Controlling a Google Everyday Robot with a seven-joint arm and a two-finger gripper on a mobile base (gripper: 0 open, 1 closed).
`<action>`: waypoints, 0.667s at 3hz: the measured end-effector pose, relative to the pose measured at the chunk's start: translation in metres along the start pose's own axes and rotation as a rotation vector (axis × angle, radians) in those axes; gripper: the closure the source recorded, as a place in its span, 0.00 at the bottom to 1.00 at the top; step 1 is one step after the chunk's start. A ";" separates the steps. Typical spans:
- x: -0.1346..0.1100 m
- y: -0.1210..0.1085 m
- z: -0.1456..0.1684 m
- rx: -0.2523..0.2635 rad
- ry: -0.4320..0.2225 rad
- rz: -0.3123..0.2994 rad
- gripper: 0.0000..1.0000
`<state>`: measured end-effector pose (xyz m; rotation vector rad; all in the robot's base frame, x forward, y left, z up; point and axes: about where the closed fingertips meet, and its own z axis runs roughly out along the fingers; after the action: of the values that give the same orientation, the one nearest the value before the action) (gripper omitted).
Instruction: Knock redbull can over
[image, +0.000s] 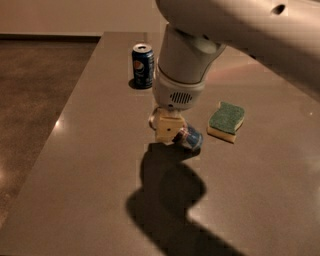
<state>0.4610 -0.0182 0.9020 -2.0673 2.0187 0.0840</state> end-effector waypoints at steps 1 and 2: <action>0.006 0.002 0.007 -0.010 0.072 -0.042 0.82; 0.006 0.006 0.015 -0.036 0.101 -0.074 0.59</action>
Offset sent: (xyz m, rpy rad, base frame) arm -0.0083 0.0005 -0.0317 -0.1529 0.0603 0.1104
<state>0.4573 -0.0205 0.8855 -2.2075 2.0088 0.0023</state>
